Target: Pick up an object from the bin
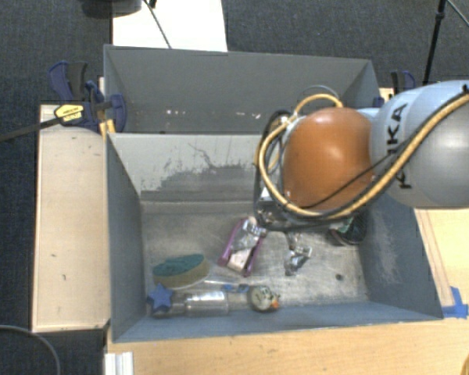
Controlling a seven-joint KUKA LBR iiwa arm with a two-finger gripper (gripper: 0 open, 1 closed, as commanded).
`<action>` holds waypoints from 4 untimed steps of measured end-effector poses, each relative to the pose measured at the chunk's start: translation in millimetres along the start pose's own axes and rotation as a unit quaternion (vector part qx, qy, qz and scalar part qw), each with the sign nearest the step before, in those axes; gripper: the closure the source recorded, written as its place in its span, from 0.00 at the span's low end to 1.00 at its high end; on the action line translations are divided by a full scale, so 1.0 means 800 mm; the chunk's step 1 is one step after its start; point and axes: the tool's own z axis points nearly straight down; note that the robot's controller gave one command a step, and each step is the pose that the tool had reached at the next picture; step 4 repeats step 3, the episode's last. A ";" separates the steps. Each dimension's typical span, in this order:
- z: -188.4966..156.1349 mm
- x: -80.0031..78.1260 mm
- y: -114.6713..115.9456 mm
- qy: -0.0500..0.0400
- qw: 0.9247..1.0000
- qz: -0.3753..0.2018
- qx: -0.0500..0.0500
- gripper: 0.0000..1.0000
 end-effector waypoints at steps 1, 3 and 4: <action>0.081 -0.059 -0.053 -0.006 0.999 -0.044 0.005 0.00; -0.206 -0.060 -0.051 -0.006 0.997 -0.074 0.007 1.00; -0.206 -0.060 -0.051 -0.006 0.997 -0.074 0.007 1.00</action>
Offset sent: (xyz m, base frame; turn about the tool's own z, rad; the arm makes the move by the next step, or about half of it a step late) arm 0.0562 0.0204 -0.0650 -0.0884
